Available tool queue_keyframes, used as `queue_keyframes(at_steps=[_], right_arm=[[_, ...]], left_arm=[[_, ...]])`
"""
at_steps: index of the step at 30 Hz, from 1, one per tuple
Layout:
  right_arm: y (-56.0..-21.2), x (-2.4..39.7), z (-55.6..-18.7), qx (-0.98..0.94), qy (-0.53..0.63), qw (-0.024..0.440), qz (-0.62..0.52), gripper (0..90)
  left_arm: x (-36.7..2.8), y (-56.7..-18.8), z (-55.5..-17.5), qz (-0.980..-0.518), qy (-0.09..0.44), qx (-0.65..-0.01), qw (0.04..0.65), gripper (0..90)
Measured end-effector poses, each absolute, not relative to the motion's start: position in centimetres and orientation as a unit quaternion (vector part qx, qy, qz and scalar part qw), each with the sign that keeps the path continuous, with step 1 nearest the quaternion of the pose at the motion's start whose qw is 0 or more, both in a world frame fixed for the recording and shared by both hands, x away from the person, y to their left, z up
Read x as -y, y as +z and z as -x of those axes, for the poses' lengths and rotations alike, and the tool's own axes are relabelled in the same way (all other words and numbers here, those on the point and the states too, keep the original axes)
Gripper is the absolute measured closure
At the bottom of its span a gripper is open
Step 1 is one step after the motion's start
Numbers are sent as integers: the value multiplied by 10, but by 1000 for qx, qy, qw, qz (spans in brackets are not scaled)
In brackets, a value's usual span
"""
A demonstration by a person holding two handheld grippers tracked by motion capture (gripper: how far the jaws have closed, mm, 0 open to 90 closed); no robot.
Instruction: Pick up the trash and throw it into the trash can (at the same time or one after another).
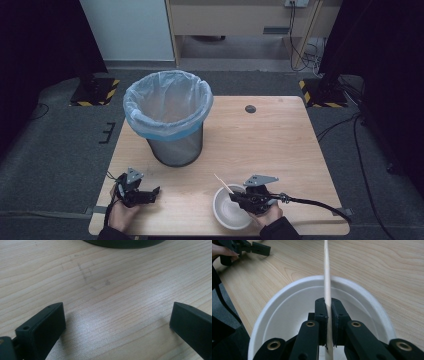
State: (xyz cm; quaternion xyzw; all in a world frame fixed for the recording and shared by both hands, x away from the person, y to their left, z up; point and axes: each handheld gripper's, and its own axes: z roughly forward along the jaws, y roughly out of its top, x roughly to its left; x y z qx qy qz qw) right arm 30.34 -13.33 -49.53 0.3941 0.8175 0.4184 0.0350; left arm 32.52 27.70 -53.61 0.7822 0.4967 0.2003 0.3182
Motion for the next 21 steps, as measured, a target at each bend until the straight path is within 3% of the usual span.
queue_keyframes(at_steps=[21], right_arm=[[-466,150,-307,-788,469,62,-394,853]], left_arm=[[-277,-536,-325,-783,200,-496,318,0]])
